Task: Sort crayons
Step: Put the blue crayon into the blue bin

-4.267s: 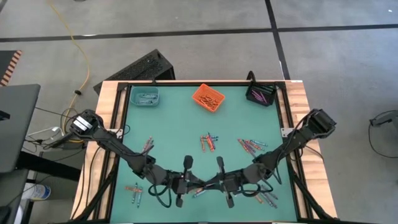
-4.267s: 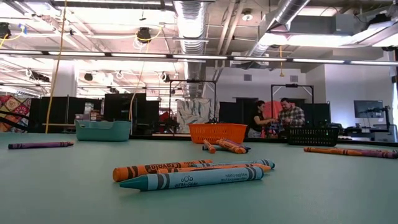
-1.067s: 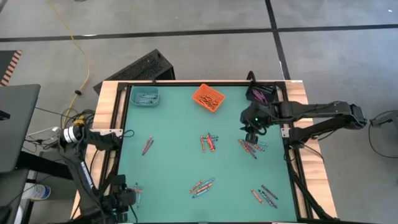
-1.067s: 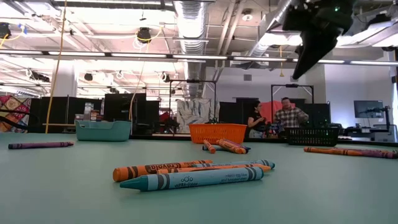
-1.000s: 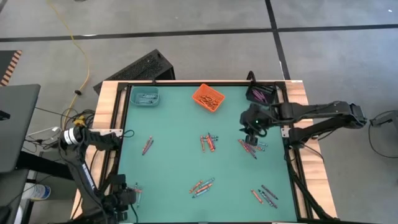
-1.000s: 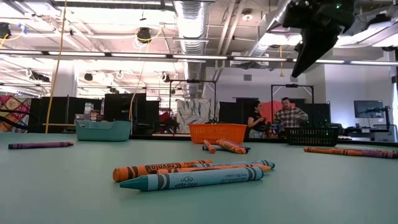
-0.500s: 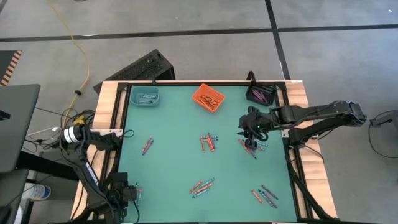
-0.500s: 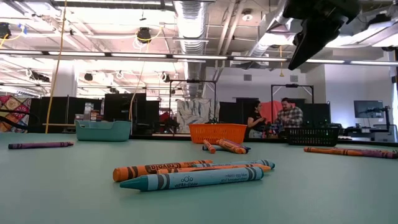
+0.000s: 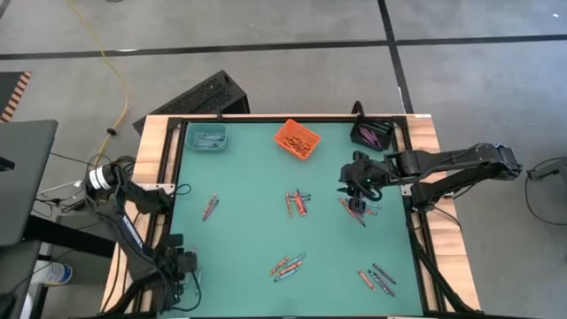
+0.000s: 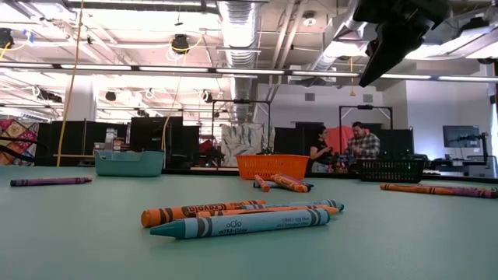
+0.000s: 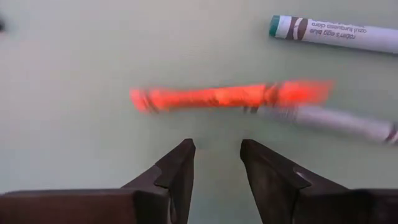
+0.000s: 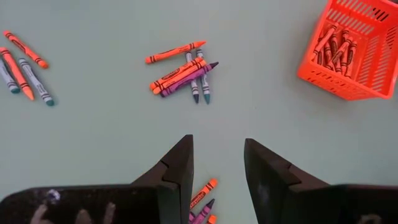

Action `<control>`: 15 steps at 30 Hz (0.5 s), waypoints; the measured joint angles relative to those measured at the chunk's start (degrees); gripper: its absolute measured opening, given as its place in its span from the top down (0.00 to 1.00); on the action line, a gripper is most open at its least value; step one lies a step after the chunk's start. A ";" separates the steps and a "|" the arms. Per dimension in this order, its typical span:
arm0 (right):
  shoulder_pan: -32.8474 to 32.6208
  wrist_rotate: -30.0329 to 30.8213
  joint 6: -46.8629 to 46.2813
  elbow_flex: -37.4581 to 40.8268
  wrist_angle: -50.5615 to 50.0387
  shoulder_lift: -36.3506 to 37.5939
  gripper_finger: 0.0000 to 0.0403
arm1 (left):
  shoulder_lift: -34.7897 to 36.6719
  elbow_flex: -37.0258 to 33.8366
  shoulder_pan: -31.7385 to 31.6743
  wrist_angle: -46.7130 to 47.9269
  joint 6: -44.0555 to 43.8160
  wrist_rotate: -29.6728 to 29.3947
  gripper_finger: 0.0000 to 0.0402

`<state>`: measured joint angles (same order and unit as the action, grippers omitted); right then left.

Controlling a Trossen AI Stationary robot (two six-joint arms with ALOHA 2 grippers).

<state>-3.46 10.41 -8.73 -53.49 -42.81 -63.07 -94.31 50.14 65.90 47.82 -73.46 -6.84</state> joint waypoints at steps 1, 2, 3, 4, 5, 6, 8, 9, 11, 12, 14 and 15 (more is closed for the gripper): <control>-0.08 0.00 -0.02 0.00 -0.04 0.00 0.67 | 0.35 -1.09 -0.55 -1.53 0.63 1.00 0.68; -0.29 0.00 -0.02 0.01 -0.02 0.00 0.67 | 0.54 -1.93 -1.11 -2.79 1.27 1.64 0.68; -0.48 0.00 0.00 0.00 -0.02 0.00 0.67 | 0.60 -2.42 -1.68 -3.43 1.88 2.29 0.68; -0.73 0.03 0.00 0.00 -0.02 0.00 0.67 | 0.71 -2.77 -2.09 -3.78 2.51 2.54 0.68; -1.00 0.07 0.00 0.00 -0.02 0.00 0.67 | 0.84 -2.95 -2.47 -3.87 3.03 2.77 0.68; -1.27 0.12 0.00 0.00 -0.02 0.00 0.67 | 0.97 -2.97 -2.89 -3.88 4.03 2.82 0.68; -1.75 0.20 0.02 0.00 -0.04 0.00 0.67 | 1.56 -3.17 -3.72 -3.86 5.40 3.02 0.68; -1.98 0.20 0.00 0.00 0.00 0.00 0.67 | 2.01 -3.18 -4.16 -3.73 5.47 3.21 0.68; -2.41 0.22 -0.15 0.00 -0.03 0.00 0.67 | 3.19 -3.27 -4.94 -3.02 5.34 3.61 0.68; -2.60 0.24 -0.22 0.00 0.02 0.00 0.67 | 3.74 -3.36 -5.17 -2.86 5.31 3.62 0.68; -2.67 0.24 -0.29 0.00 -0.02 0.00 0.67 | 5.23 -3.56 -5.69 -2.34 4.44 1.49 0.68; -2.67 0.24 -0.31 0.02 0.02 0.00 0.67 | 6.10 -3.55 -6.04 -2.19 3.55 0.38 0.68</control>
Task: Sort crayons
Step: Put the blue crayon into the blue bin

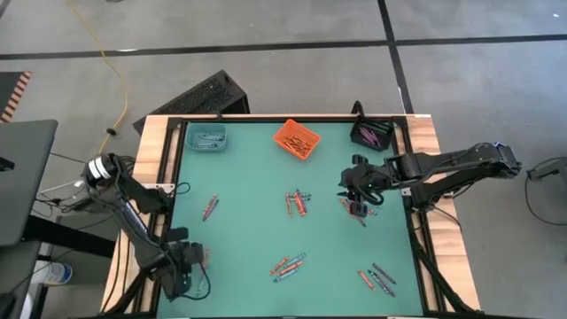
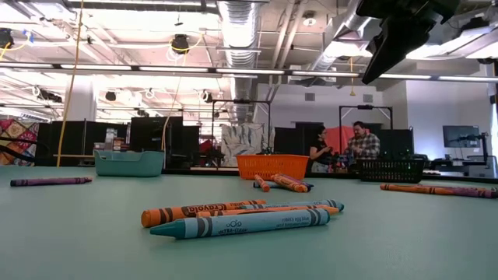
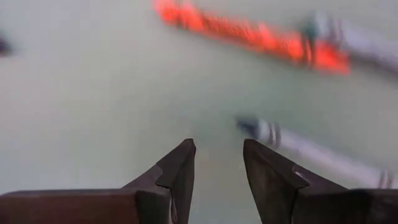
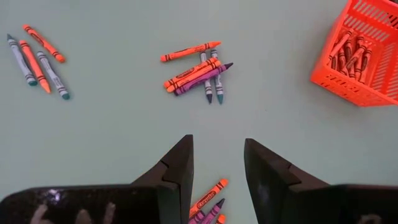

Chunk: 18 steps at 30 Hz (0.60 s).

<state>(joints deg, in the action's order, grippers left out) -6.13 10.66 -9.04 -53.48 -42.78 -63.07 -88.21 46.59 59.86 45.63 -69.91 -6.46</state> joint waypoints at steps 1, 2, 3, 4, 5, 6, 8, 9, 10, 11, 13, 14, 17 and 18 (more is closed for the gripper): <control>0.00 0.00 -0.20 -0.02 -0.02 0.00 0.67 | 0.94 0.02 -0.32 0.04 -1.23 -0.73 0.68; 0.00 0.00 -0.42 -0.02 -0.02 0.00 0.67 | 1.83 0.02 -0.50 0.14 -2.53 -1.98 0.68; 0.02 0.00 -0.59 -0.02 0.02 0.00 0.67 | 2.81 0.02 -0.57 0.34 -3.83 -3.10 0.68; 0.02 0.00 -0.61 -0.02 0.02 0.00 0.67 | 3.76 0.02 -0.69 0.36 -5.12 -4.40 0.68; 0.02 0.00 -0.61 -0.02 0.03 0.00 0.67 | 4.63 0.05 -0.97 0.13 -6.57 -6.04 0.68; 0.02 0.00 -0.62 -0.02 0.04 0.00 0.67 | 5.30 0.11 -1.37 -0.17 -8.23 -7.69 0.68; 0.02 0.00 -0.63 -0.02 0.05 0.00 0.67 | 5.78 0.13 -2.64 -1.13 -10.43 -9.32 0.68; 0.00 0.00 -0.65 -0.02 0.07 0.00 0.67 | 5.70 0.13 -3.37 -2.01 -10.66 -9.23 0.68; -0.06 0.00 -0.77 -0.02 0.02 0.00 0.67 | 5.46 0.13 -4.09 -3.38 -10.74 -8.96 0.68; -0.25 0.00 -1.01 -0.02 0.04 0.00 0.67 | 5.19 0.13 -4.88 -4.78 -10.94 -8.47 0.68; -0.61 0.00 -1.07 -0.01 0.20 0.00 0.67 | 4.59 0.15 -6.73 -6.83 -11.59 -6.10 0.68; -0.89 0.00 -1.09 -0.02 0.31 0.00 0.67 | 4.36 0.15 -7.65 -7.59 -11.75 -4.77 0.68; -2.00 0.00 -1.49 -0.02 0.72 0.00 0.67 | 3.84 0.22 -8.66 -10.04 -14.84 -2.17 0.68; -2.38 0.00 -1.53 -0.02 0.74 0.00 0.67 | 3.65 0.51 -8.41 -10.41 -16.22 -1.64 0.68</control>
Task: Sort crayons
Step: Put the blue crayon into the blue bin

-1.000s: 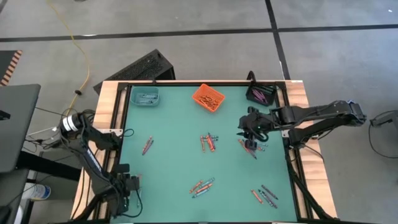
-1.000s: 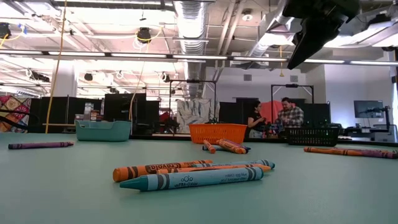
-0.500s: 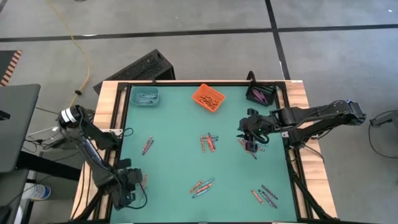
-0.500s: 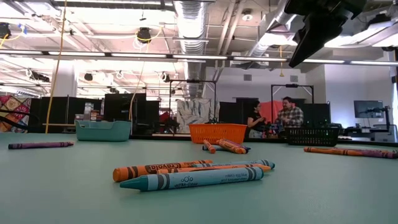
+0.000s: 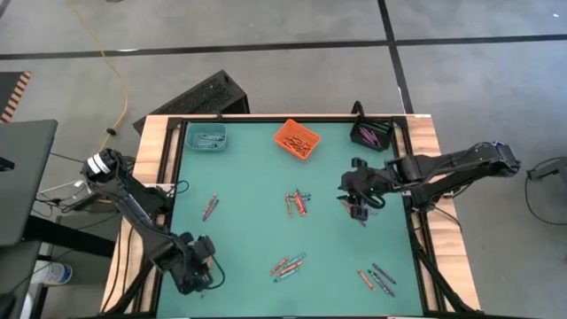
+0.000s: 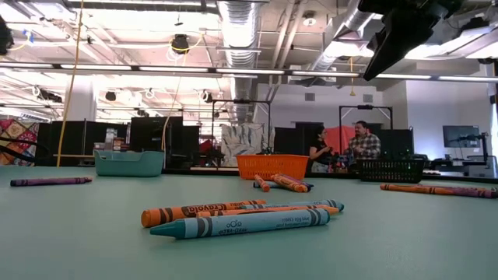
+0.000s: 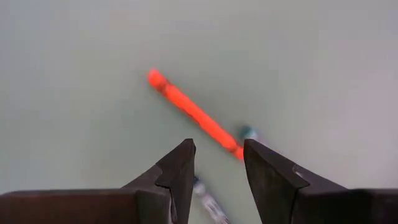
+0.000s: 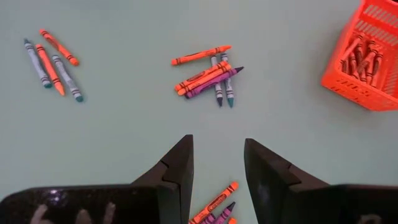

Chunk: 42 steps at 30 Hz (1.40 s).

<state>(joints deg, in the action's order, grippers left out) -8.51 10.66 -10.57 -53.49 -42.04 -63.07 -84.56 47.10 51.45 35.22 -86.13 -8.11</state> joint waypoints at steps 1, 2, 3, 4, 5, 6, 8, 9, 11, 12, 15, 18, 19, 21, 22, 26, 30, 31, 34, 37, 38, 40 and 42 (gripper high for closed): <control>-0.44 0.00 -0.08 0.00 0.05 0.00 0.67 | -0.06 0.42 0.45 -0.16 -1.56 0.28 0.68; -0.92 0.00 -0.13 0.00 0.06 0.00 0.67 | -0.08 1.07 0.98 0.21 -3.17 0.33 0.68; -1.38 0.00 -0.13 0.00 0.07 0.00 0.67 | -0.08 1.80 1.54 0.87 -4.77 0.31 0.68; -1.76 0.00 -0.13 0.00 0.08 0.00 0.67 | -0.24 2.60 2.09 1.91 -6.45 0.28 0.68; -2.06 0.00 -0.13 0.00 0.11 0.00 0.67 | -0.63 3.59 2.66 3.52 -8.17 0.29 0.68; -2.36 0.03 -0.13 0.00 0.11 0.00 0.67 | -1.16 4.66 3.39 5.56 -9.99 0.36 0.68; -2.95 0.72 -0.40 0.01 0.13 0.00 0.67 | -2.76 6.86 4.58 9.24 -13.61 2.05 0.68; -3.27 1.34 -0.59 0.00 0.13 0.00 0.67 | -3.88 7.76 4.99 10.05 -14.86 3.34 0.68; -3.76 1.82 -0.63 0.00 0.16 0.00 0.67 | -6.45 8.96 5.73 10.08 -16.81 5.70 0.68; -4.00 1.92 -0.61 0.00 0.26 0.00 0.67 | -7.77 9.68 6.05 10.34 -17.22 6.66 0.68; -4.37 1.96 -0.59 0.00 0.67 0.00 0.67 | -11.70 11.97 6.16 10.11 -17.49 8.68 0.68; -4.65 2.95 -0.59 0.01 0.78 0.00 0.67 | -14.61 14.14 6.17 10.37 -16.29 8.52 0.68; -4.64 2.99 -0.61 0.00 0.79 0.00 0.67 | -15.39 14.62 6.17 10.24 -15.88 8.45 0.68; -4.64 3.02 -0.98 0.00 0.77 0.00 0.67 | -16.87 14.87 6.15 10.26 -15.92 8.67 0.68; -4.64 3.02 -1.04 0.00 0.79 0.00 0.67 | -17.40 14.87 6.15 10.31 -16.13 9.14 0.68; -4.64 3.00 -1.07 0.00 0.79 0.00 0.67 | -17.81 13.87 6.33 10.47 -17.61 9.59 0.68; -4.64 3.00 -1.10 0.01 0.76 -0.02 0.67 | -17.74 13.74 6.36 10.17 -16.80 8.93 0.68; -4.64 2.99 -1.10 0.00 0.78 -0.02 0.67 | -17.74 14.02 6.33 10.38 -16.18 8.85 0.68; -4.62 3.01 -1.10 0.02 0.78 -0.02 0.67 | -17.48 15.37 6.15 13.15 -15.09 8.05 0.68; -4.62 3.00 -1.11 0.00 0.79 -0.02 0.67 | -16.58 16.92 6.15 18.87 -16.31 7.35 0.68; -4.62 2.99 -1.12 0.01 0.79 -0.02 0.67 | -16.47 17.23 6.31 20.79 -16.82 7.36 0.68; -4.62 2.99 -1.27 0.01 0.77 -0.02 0.67 | -16.38 17.30 6.70 22.13 -17.49 7.35 0.68; -4.62 2.99 -1.45 0.00 0.76 -0.02 0.67 | -16.32 17.30 7.07 21.27 -17.35 6.24 0.68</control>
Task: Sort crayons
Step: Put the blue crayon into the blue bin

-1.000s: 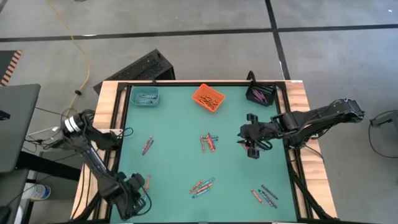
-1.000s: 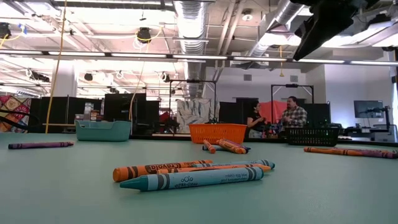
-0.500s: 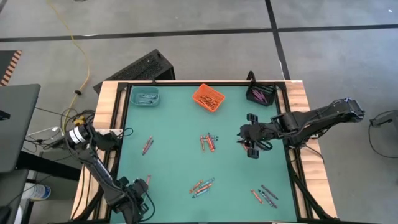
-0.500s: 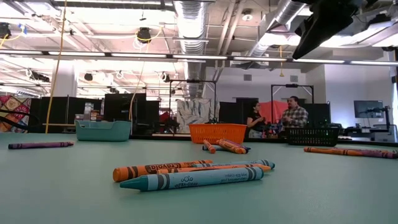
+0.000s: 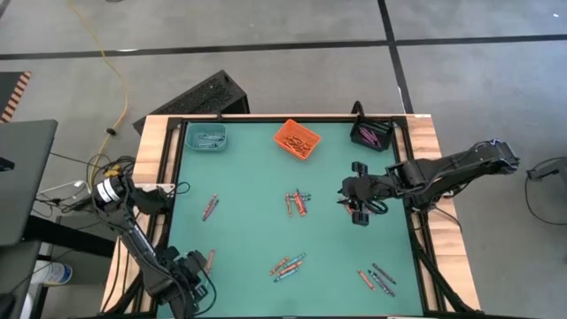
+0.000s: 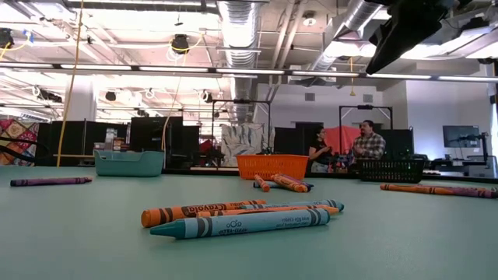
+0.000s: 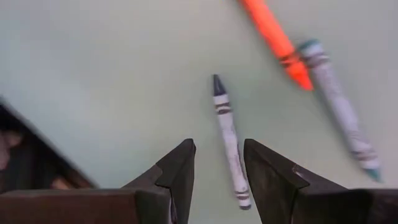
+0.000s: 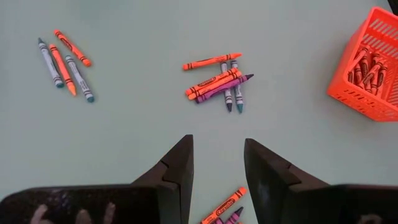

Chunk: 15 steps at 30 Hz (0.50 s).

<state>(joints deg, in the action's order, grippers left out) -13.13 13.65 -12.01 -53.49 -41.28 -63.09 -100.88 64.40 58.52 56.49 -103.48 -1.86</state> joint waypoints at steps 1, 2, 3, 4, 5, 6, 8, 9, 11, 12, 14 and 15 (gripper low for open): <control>0.00 0.00 -0.01 0.00 0.00 0.00 0.67 | 0.00 0.00 0.02 -0.72 0.11 -0.42 0.68; 0.00 0.00 0.00 0.00 0.00 0.00 0.67 | 0.00 -0.07 0.00 -1.38 -0.03 -0.73 0.68; 0.00 0.00 0.00 0.00 0.00 0.00 0.67 | 0.00 -0.46 -0.07 -2.82 -0.16 -0.98 0.68; -0.01 0.00 0.00 0.00 0.00 0.00 0.67 | 0.00 -1.00 -0.19 -4.34 -0.06 -1.16 0.68; 0.00 0.00 0.02 0.00 0.00 0.00 0.67 | -0.02 -1.66 -0.24 -5.96 0.22 -1.28 0.68; 0.00 0.00 0.02 0.00 0.00 0.00 0.67 | -0.02 -2.49 -0.26 -7.75 0.22 -1.54 0.68; 0.00 0.00 0.01 0.00 -0.01 0.00 0.67 | -0.02 -4.01 -0.28 -10.49 0.05 -1.38 0.68; -0.01 0.00 0.00 0.01 -0.02 0.00 0.67 | -0.02 -4.66 -0.29 -10.94 -0.31 -0.84 0.68; -0.02 0.00 0.00 0.00 -0.02 0.00 0.67 | 0.00 -5.33 -0.29 -10.76 -1.48 0.15 0.68; -0.02 0.00 0.00 0.00 -0.02 0.00 0.67 | 0.00 -5.42 -0.29 -10.59 -1.68 0.36 0.68; -0.02 0.00 0.00 0.01 -0.04 0.00 0.67 | 0.00 -5.42 -0.31 -10.67 -1.50 0.10 0.68; -0.02 0.00 0.00 0.00 -0.04 0.00 0.67 | 0.00 -5.42 -0.29 -10.82 -1.10 0.12 0.69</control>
<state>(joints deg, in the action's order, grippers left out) -13.15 13.65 -12.01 -53.49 -41.32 -63.09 -100.88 58.98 58.24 45.66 -104.58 -1.74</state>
